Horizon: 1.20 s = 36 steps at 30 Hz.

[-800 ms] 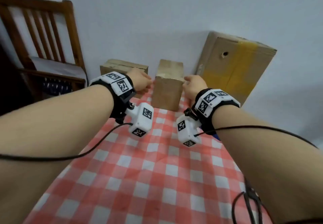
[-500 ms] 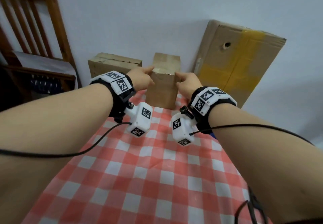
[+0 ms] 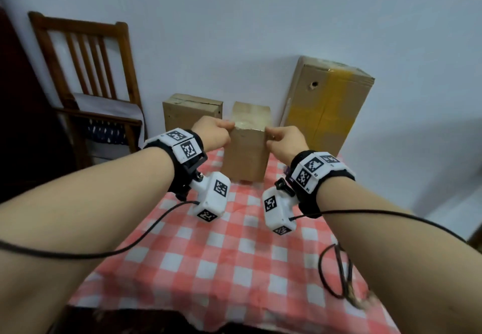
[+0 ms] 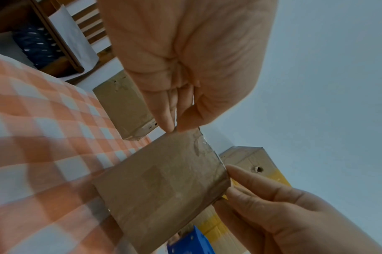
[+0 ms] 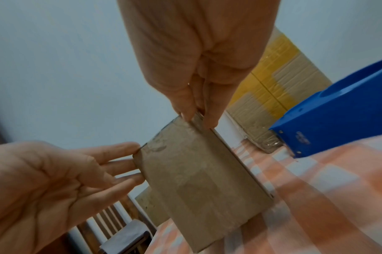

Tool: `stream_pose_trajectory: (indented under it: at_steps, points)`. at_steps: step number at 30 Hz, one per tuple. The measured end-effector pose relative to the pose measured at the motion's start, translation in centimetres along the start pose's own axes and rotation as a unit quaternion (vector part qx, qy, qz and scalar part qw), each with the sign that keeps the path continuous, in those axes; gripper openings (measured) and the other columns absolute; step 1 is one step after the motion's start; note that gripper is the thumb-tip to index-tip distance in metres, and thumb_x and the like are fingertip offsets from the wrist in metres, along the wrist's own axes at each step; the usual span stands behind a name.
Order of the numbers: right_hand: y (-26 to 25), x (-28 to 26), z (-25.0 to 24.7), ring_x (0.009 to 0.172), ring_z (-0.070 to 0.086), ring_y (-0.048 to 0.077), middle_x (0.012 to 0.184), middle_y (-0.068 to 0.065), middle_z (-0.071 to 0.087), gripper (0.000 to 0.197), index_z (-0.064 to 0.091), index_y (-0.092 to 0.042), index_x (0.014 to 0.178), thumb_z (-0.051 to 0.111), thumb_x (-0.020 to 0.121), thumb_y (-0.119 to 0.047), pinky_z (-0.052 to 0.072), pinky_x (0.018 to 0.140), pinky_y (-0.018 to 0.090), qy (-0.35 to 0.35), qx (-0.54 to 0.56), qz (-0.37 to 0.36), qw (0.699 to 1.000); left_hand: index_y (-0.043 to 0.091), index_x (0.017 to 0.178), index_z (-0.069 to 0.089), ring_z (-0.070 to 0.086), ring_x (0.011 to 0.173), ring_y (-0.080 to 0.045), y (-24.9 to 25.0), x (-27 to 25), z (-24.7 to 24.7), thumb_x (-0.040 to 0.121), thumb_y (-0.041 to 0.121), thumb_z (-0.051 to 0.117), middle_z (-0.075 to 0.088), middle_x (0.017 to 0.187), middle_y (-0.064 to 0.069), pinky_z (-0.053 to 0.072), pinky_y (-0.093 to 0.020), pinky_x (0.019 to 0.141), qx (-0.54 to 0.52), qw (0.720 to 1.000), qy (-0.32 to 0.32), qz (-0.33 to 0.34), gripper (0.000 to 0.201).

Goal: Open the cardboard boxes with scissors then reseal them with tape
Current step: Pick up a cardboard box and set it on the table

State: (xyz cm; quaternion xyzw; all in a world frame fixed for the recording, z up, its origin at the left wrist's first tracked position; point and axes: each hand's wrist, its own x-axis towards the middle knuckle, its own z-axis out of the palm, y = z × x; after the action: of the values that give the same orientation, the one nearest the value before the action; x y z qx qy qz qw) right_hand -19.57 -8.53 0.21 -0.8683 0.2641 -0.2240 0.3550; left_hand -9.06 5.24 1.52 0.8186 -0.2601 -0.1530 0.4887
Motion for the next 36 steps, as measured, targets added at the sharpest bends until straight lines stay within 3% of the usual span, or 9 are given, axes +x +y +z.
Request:
stream_pose_trajectory:
  at_steps: [5, 8, 12, 18, 21, 24, 29, 33, 36]
  points:
    - [-1.2, -6.6, -1.2, 0.117, 0.056, 0.028, 0.120, 0.017, 0.065, 0.032, 0.064, 0.002, 0.116, 0.049, 0.088, 0.005, 0.043, 0.100, 0.032, -0.020, 0.004, -0.006, 1.000, 0.016, 0.124, 0.065, 0.055, 0.119, -0.014, -0.2, -6.7, -0.4, 0.077, -0.011, 0.051, 0.063, 0.126, 0.001, 0.044, -0.025, 0.102, -0.001, 1.000, 0.016, -0.002, 0.055]
    - [-1.5, -9.4, -1.7, 0.122, 0.053, 0.026, 0.124, 0.015, 0.063, 0.033, 0.062, 0.002, 0.119, 0.050, 0.088, 0.005, 0.040, 0.102, 0.030, -0.030, 0.006, -0.006, 1.000, 0.014, 0.122, 0.066, 0.058, 0.107, -0.011, -0.2, -9.9, -0.4, 0.082, -0.008, 0.050, 0.065, 0.120, 0.001, 0.044, -0.015, 0.083, -0.006, 0.999, 0.033, -0.001, 0.049]
    - [-1.5, -11.8, -2.3, 0.121, 0.054, 0.029, 0.123, 0.019, 0.062, 0.036, 0.061, 0.008, 0.115, 0.047, 0.083, 0.012, 0.041, 0.102, 0.035, -0.048, -0.004, 0.005, 0.999, 0.009, 0.075, 0.067, 0.057, 0.062, -0.003, -0.3, -12.3, -0.5, 0.082, -0.008, 0.053, 0.063, 0.077, -0.004, 0.049, -0.014, 0.057, -0.048, 0.998, 0.020, -0.027, 0.023]
    - [-1.8, -12.7, -2.7, 0.118, 0.051, 0.021, 0.130, 0.008, 0.054, 0.046, 0.051, -0.007, 0.130, 0.060, 0.087, -0.018, 0.040, 0.091, 0.025, -0.082, -0.045, 0.076, 0.993, 0.003, 0.063, 0.043, 0.037, 0.038, -0.012, 0.3, -13.6, 0.2, 0.086, -0.020, 0.032, 0.039, 0.057, -0.007, 0.031, -0.016, 0.040, -0.041, 0.996, -0.059, -0.061, 0.035]
    - [-2.3, -12.2, -2.5, 0.116, 0.051, 0.023, 0.130, 0.008, 0.052, 0.067, 0.038, -0.009, 0.136, 0.067, 0.082, -0.036, 0.042, 0.087, 0.027, -0.064, -0.040, 0.087, 0.993, 0.003, 0.098, 0.061, 0.051, 0.059, -0.016, 0.2, -13.0, 0.3, 0.090, -0.013, 0.039, 0.056, 0.082, -0.013, 0.047, -0.026, 0.056, -0.060, 0.995, -0.039, -0.073, 0.028]
    - [-2.9, -11.7, -1.7, 0.117, 0.051, 0.027, 0.132, 0.010, 0.047, 0.090, 0.033, -0.009, 0.137, 0.074, 0.071, -0.054, 0.047, 0.090, 0.034, -0.063, -0.065, 0.101, 0.991, 0.007, 0.137, 0.048, 0.058, 0.092, -0.017, -0.1, -12.6, 0.3, 0.090, -0.013, 0.038, 0.061, 0.112, -0.008, 0.051, -0.027, 0.077, -0.039, 0.996, -0.052, -0.058, 0.052]
    - [-3.4, -11.3, -0.1, 0.126, 0.042, 0.035, 0.139, 0.018, 0.036, 0.114, 0.023, -0.008, 0.145, 0.073, 0.061, -0.068, 0.045, 0.099, 0.046, -0.073, -0.173, 0.117, 0.975, 0.005, 0.112, 0.066, 0.058, 0.114, -0.023, 0.2, -12.3, -0.2, 0.086, -0.013, 0.047, 0.065, 0.121, -0.011, 0.047, -0.034, 0.098, 0.009, 0.999, -0.036, -0.030, 0.037]
    - [-3.4, -10.9, -0.3, 0.120, 0.046, 0.032, 0.135, 0.018, 0.040, 0.095, 0.033, -0.008, 0.138, 0.069, 0.069, -0.062, 0.046, 0.093, 0.035, -0.076, -0.173, 0.134, 0.973, -0.001, 0.130, 0.054, 0.059, 0.104, -0.017, 0.1, -11.8, -1.1, 0.089, -0.009, 0.049, 0.068, 0.114, -0.010, 0.048, -0.026, 0.086, 0.007, 0.999, -0.022, -0.038, 0.042]
    - [-3.1, -10.1, -1.7, 0.119, 0.050, 0.029, 0.134, 0.011, 0.047, 0.088, 0.036, -0.009, 0.139, 0.065, 0.072, -0.058, 0.044, 0.092, 0.033, -0.063, -0.042, 0.151, 0.986, -0.002, 0.128, 0.056, 0.058, 0.093, -0.024, 0.1, -11.5, -1.7, 0.090, -0.005, 0.050, 0.065, 0.111, -0.012, 0.046, -0.030, 0.073, 0.009, 0.999, -0.013, -0.047, 0.038]
